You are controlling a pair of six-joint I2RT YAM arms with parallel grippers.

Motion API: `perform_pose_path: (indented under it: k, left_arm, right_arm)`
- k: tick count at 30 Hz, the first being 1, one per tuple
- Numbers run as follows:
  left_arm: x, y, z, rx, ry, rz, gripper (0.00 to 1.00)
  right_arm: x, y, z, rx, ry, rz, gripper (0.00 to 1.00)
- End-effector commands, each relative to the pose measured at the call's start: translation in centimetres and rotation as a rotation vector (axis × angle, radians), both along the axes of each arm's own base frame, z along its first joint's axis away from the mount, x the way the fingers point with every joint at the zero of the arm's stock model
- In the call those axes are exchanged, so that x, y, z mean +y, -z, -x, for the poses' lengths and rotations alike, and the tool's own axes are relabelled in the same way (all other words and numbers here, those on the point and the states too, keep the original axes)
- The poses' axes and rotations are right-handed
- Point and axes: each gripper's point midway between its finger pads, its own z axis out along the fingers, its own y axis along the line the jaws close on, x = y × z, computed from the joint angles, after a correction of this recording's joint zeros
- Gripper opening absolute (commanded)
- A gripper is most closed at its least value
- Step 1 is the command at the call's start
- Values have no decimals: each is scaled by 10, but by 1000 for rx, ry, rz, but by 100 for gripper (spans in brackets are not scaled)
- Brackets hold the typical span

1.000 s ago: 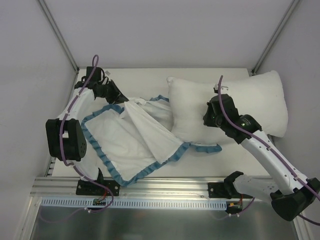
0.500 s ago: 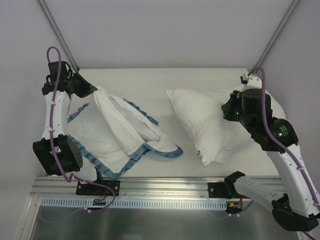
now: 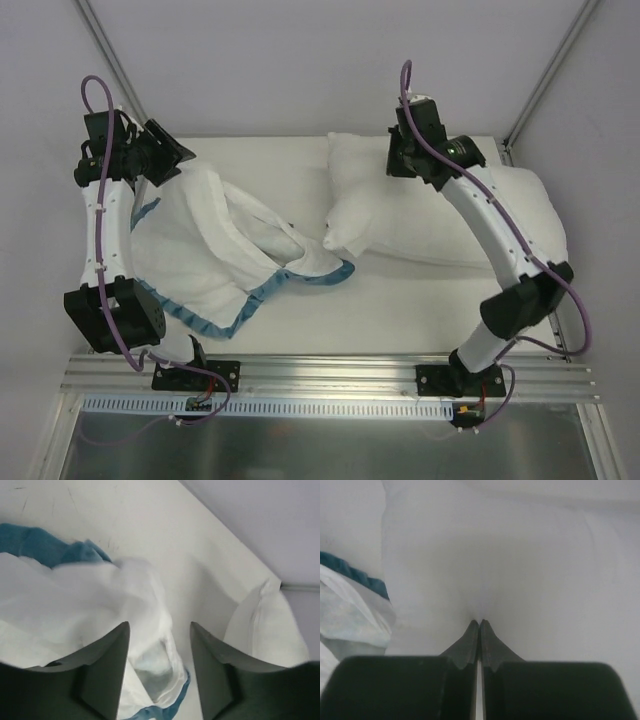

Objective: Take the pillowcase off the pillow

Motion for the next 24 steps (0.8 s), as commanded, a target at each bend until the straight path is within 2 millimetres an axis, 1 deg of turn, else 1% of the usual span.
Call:
perform_pose_path:
  k: [1, 2, 3, 4, 5, 6, 7, 8, 9, 10, 11, 12, 13, 14, 15, 16, 17, 18, 19, 20, 21, 22, 23, 24]
  left_arm:
    - [-20, 8, 2, 9, 121, 60, 58]
    - [-23, 8, 5, 10, 133, 71, 64]
    - [-26, 13, 10, 20, 146, 82, 70]
    - [-33, 13, 14, 19, 172, 89, 82]
    - [-39, 15, 24, 23, 189, 100, 86]
    - [-45, 15, 30, 21, 216, 112, 88]
    - [-59, 14, 43, 13, 271, 130, 90]
    - [-64, 6, 48, -11, 293, 122, 91]
    - [-70, 16, 57, 11, 311, 122, 92]
    - [-75, 18, 63, 11, 328, 116, 93]
    - [-86, 15, 73, -4, 365, 104, 92]
    - [-91, 23, 82, 18, 390, 90, 92]
    - [-96, 24, 88, 22, 413, 75, 92]
    - [-105, 21, 96, 14, 443, 49, 92]
    - [-109, 24, 104, 34, 453, 36, 92]
    - [-111, 23, 108, 33, 465, 14, 92]
    - [-117, 19, 114, 22, 484, -3, 92]
    - [-118, 20, 118, 28, 483, -16, 92]
    - [-120, 15, 122, 13, 488, -24, 92]
    - [-123, 15, 125, 11, 501, -24, 92]
    - [-127, 14, 129, 3, 518, -18, 92]
    - [-131, 9, 135, -15, 536, -15, 92]
    - [-133, 11, 140, -14, 547, -6, 91]
    - [-144, 11, 148, -19, 594, 0, 91]
  right_arm:
    - [-15, -60, -60, -193, 104, -19, 1]
    - [-15, -62, -70, -195, 114, -24, 1]
    - [-15, -45, -92, -163, 132, -3, 1]
    - [-18, -44, -98, -152, 147, 11, 1]
    - [-19, -63, -107, -198, 156, -5, 1]
    - [-23, -59, -114, -192, 166, 2, 1]
    - [-26, -47, -123, -165, 185, 10, 15]
    - [-29, -39, -126, -147, 196, 5, 15]
    - [-40, -34, -126, -124, 220, -6, 67]
    - [-45, -31, -125, -111, 245, -22, 85]
    - [-50, -20, -123, -77, 270, -40, 99]
    - [-56, -18, -122, -63, 274, -63, 99]
    - [-59, -23, -117, -67, 279, -77, 97]
    - [-62, -24, -113, -65, 278, -77, 96]
    - [-64, -18, -108, -46, 274, -71, 96]
    - [-67, -28, -100, -62, 270, -77, 96]
    - [-67, -31, -94, -65, 256, -72, 96]
    - [-69, -24, -87, -45, 253, -64, 96]
    - [-72, -39, -74, -76, 250, -74, 96]
    - [-75, -40, -67, -80, 245, -72, 96]
    - [-77, -28, -59, -56, 237, -50, 96]
    - [-81, -29, -51, -63, 239, -42, 96]
    - [-87, -44, -35, -103, 236, -47, 96]
    - [-90, -30, -25, -73, 228, -20, 96]
